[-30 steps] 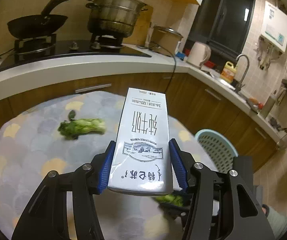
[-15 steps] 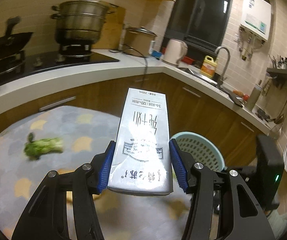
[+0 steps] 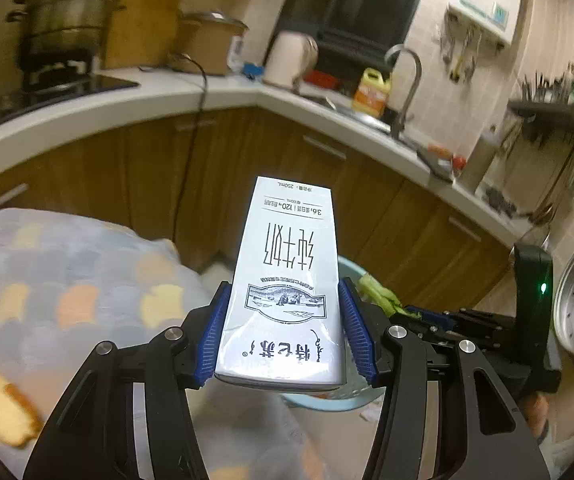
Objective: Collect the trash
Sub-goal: 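Carry the carton and bok choy over the basket and open both tools to drop them, then move both open tools back over the table toward the bread crust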
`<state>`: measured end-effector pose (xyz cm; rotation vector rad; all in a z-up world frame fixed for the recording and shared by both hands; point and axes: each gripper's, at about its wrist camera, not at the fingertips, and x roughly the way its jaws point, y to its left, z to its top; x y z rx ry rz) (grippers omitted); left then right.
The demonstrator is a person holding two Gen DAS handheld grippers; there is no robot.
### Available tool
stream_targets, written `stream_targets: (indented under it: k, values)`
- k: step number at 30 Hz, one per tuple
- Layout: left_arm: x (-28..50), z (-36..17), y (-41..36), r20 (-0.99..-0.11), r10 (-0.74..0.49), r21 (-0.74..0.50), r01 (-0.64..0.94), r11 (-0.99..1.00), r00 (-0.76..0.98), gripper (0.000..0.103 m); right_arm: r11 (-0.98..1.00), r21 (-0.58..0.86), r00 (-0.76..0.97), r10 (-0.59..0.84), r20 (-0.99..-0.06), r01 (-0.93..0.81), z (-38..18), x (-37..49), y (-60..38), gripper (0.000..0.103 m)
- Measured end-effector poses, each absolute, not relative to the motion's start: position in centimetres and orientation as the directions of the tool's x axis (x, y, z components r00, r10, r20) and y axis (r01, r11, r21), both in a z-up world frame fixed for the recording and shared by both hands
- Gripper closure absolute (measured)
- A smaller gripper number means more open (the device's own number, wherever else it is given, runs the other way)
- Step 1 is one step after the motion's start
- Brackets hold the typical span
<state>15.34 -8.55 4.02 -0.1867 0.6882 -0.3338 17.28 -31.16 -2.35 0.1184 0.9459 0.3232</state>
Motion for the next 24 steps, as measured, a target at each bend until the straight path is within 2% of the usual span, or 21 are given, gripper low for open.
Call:
stream_targets:
  k: [7,10,13,24]
  values:
    - [18.8,0.4,-11.6,-0.663,-0.377,-0.289,0.243,0.926,0.647,0.050,0.947,0.291,0.474,0.320,-0.820,-0.136,-5.6,19.4,-32.4,0.082]
    - [19.3,-0.3,-11.9,-0.676,-0.365,-0.281,0.234,0.931,0.641,0.039,0.936,0.327,0.451,0.348,-0.822,-0.127,-6.5,20.1,-32.2,0.078]
    - [19.6,-0.4,-11.6,-0.678,-0.357,-0.274,0.229,0.934,0.643,0.036,0.944,0.303,0.457,0.327,-0.827,-0.127,-6.5,20.2,-31.8,0.077]
    - [18.0,0.0,-9.2,-0.666,-0.349,-0.305,0.187,0.934,0.659,0.036,0.931,0.310,0.461,0.365,-0.809,-0.193,-5.3,19.4,-30.0,0.073]
